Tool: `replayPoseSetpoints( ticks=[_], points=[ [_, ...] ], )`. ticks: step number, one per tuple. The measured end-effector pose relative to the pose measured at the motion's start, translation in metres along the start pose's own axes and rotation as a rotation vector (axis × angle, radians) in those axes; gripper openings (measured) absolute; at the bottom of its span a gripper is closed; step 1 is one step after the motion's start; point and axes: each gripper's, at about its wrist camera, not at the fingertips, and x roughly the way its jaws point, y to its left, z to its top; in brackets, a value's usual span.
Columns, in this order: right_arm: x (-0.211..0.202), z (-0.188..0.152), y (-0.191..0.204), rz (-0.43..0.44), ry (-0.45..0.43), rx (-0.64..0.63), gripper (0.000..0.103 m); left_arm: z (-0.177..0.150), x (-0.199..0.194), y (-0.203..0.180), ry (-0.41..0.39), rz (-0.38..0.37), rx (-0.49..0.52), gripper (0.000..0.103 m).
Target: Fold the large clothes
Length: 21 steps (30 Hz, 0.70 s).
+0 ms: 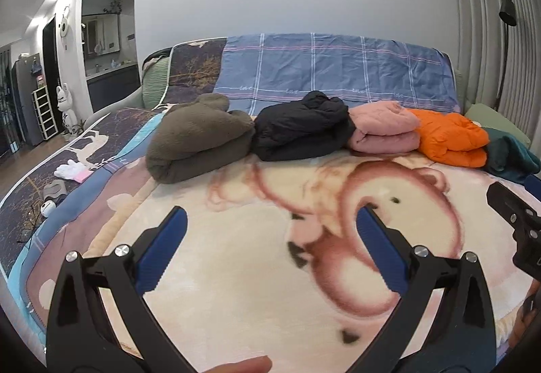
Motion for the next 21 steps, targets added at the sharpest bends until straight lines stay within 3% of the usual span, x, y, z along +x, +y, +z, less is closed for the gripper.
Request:
replayPoseSetpoints(
  ticks=[21],
  points=[
    [0.015, -0.003, 0.023, 0.039, 0.051, -0.024, 0.102, -0.003, 0.015, 0.013, 0.020, 0.015, -0.005, 0.101]
  ],
)
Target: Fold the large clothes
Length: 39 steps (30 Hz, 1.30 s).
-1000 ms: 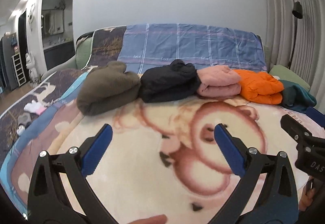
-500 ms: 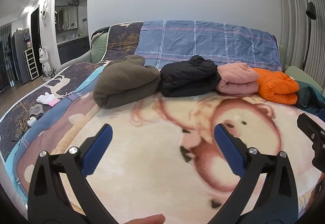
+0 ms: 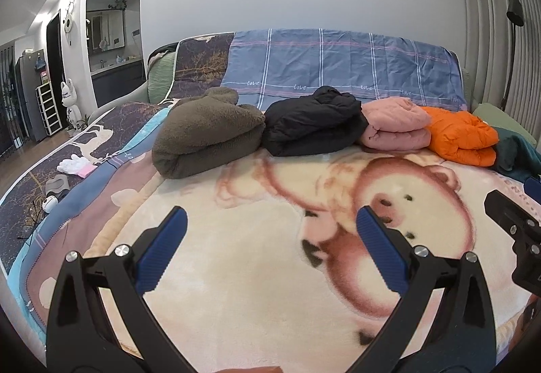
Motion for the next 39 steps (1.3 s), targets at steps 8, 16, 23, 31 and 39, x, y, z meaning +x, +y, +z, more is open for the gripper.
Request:
replayPoseSetpoints(
  ticks=[8, 16, 23, 31, 39],
  points=[
    [0.0023, -0.0010, 0.0028, 0.007, 0.007, -0.007, 0.102, -0.0012, 0.0014, 0.0009, 0.004, -0.003, -0.001, 0.101],
    [0.0029, -0.0015, 0.0037, 0.006, 0.006, -0.008, 0.102, -0.0003, 0.0010, 0.0008, -0.002, -0.002, 0.004, 0.101],
    [0.0028, -0.0020, 0.0065, 0.009, 0.011, -0.009, 0.102, 0.0009, 0.0005, 0.0005, -0.005, -0.003, 0.006, 0.101],
    [0.0024, -0.0010, 0.0087, 0.012, 0.008, -0.007, 0.102, 0.0011, 0.0003, -0.0002, 0.000, -0.008, 0.012, 0.101],
    [0.0025, -0.0008, 0.0082, 0.011, 0.008, -0.008, 0.102, 0.0040, -0.0003, 0.0015, 0.000, -0.019, 0.022, 0.101]
  ],
)
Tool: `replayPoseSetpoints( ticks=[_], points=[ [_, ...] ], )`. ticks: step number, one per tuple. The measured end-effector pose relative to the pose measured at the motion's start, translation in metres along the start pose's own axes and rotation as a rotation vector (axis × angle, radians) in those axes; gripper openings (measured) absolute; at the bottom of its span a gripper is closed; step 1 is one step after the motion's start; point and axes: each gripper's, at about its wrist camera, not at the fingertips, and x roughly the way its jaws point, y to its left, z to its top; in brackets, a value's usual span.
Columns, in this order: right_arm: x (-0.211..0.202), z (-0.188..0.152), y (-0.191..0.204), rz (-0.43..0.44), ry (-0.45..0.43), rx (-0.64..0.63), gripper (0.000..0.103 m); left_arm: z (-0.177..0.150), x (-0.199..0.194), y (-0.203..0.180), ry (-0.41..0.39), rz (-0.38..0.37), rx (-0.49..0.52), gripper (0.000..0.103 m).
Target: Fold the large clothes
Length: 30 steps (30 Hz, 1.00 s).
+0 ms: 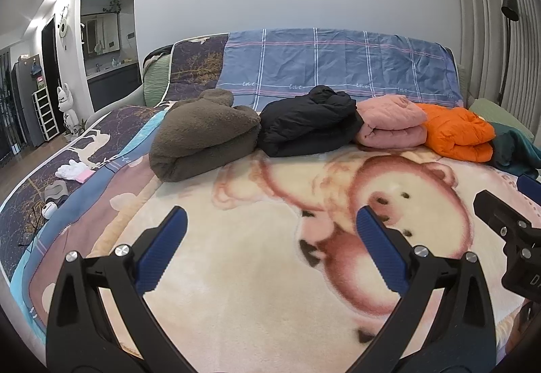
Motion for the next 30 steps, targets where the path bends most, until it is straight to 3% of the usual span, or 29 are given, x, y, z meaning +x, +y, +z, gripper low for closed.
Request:
replayPoseSetpoints(
  ticks=[30],
  points=[
    [0.0018, -0.0031, -0.0047, -0.019, 0.022, 0.031, 0.102, -0.0011, 0.0069, 0.0024, 0.020, -0.011, 0.013, 0.101]
  ],
)
